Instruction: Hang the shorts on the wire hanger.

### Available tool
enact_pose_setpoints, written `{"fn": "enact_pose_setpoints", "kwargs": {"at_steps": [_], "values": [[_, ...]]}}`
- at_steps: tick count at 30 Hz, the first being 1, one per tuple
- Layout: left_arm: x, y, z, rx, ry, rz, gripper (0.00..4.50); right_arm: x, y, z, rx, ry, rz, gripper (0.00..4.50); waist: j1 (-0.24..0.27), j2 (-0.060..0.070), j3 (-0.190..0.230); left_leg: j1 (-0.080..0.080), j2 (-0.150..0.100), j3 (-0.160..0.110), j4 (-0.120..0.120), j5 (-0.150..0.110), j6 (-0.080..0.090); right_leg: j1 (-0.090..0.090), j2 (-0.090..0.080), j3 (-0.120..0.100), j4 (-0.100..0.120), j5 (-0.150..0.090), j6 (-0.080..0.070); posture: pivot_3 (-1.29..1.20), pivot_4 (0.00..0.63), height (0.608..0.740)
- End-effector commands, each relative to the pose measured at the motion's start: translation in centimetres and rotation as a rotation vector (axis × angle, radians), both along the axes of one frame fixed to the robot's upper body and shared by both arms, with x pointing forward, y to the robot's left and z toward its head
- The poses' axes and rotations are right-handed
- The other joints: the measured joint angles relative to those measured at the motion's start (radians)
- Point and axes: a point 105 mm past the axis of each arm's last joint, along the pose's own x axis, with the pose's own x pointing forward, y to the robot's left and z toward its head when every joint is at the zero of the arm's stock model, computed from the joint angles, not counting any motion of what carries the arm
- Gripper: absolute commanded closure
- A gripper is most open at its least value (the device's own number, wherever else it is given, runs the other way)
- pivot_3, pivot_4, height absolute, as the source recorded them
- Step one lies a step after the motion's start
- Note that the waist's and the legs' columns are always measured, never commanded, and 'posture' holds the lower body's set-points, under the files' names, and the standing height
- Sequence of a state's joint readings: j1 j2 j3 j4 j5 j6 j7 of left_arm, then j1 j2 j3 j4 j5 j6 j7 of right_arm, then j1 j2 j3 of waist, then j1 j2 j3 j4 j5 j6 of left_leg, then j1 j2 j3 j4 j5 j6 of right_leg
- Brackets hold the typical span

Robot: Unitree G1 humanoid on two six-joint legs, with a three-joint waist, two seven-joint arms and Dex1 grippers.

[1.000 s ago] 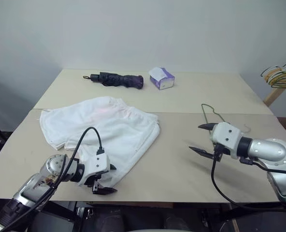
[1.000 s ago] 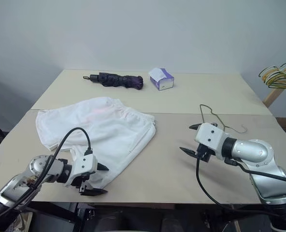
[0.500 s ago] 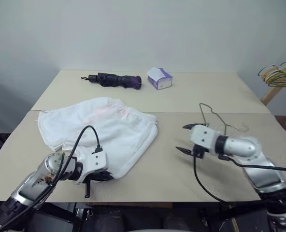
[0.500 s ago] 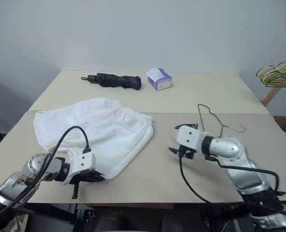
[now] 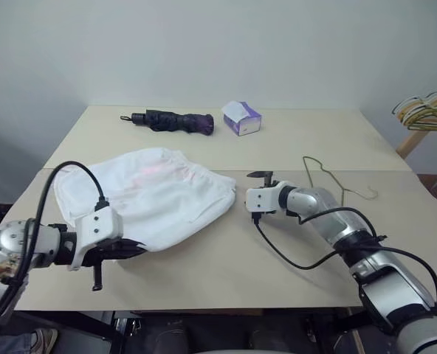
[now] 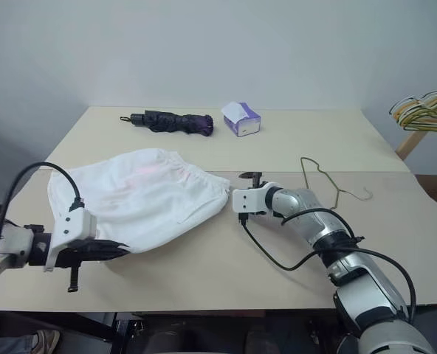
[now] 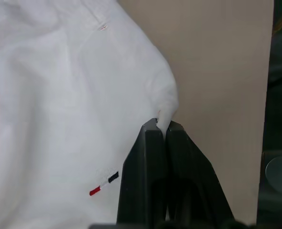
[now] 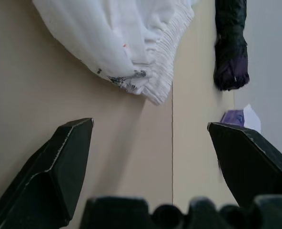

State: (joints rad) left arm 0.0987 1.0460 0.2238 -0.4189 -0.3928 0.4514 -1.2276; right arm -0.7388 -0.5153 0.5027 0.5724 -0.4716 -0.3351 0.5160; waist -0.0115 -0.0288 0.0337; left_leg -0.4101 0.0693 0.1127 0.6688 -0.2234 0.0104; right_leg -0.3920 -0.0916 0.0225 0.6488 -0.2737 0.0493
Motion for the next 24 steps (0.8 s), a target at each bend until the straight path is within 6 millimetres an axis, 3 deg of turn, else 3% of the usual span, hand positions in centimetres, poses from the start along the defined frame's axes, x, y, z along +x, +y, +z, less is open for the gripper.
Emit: {"fn": "enact_pose_setpoints", "kwargs": {"at_steps": [1,9,11,22,23,24], "values": [[-0.1,0.5,1.8,0.015,-0.064,0.009,4.47,0.3,2.3,1.2,0.030,-0.070,0.108,0.00,0.000,0.000,0.000,0.000,0.000,0.000,0.000,0.000,0.000,0.000,0.000,0.000,0.000,0.000,0.000,0.14,0.000,0.740],[-0.8,1.1,2.7,0.024,-0.087,0.023,4.47,0.6,5.2,0.0,-0.011,-0.102,0.210,0.00,0.003,0.000,0.000,0.003,0.000,0.000,-0.003,0.001,-0.002,0.002,0.000,0.000,0.001,0.000,0.000,0.18,0.000,0.740],[-1.2,1.2,2.7,0.027,-0.079,0.018,4.50,1.2,5.4,0.0,-0.026,-0.110,0.191,0.37,0.005,0.001,0.000,0.004,0.000,0.000,-0.003,0.002,-0.003,0.002,0.000,0.000,0.001,0.000,-0.001,0.18,0.000,0.740],[-0.7,1.9,1.9,0.080,-0.085,0.025,4.50,3.2,4.1,-0.1,-0.133,-0.147,0.100,4.17,0.022,0.001,0.000,0.004,0.000,0.001,-0.008,0.004,-0.007,-0.004,0.000,0.000,0.007,-0.002,-0.005,0.17,0.000,0.740],[-0.3,1.9,1.5,0.099,-0.092,0.024,4.50,3.5,3.9,-0.1,-0.138,-0.153,0.077,4.47,0.022,0.001,0.000,0.004,0.000,0.001,-0.008,0.004,-0.007,-0.004,0.000,0.000,0.008,-0.002,-0.005,0.17,0.000,0.740],[0.1,1.9,1.1,0.120,-0.099,0.020,4.50,3.7,3.6,0.0,-0.142,-0.158,0.056,4.47,0.023,0.001,0.000,0.003,0.000,0.001,-0.009,0.005,-0.008,-0.005,0.000,0.000,0.009,-0.002,-0.006,0.17,0.000,0.740]]}}
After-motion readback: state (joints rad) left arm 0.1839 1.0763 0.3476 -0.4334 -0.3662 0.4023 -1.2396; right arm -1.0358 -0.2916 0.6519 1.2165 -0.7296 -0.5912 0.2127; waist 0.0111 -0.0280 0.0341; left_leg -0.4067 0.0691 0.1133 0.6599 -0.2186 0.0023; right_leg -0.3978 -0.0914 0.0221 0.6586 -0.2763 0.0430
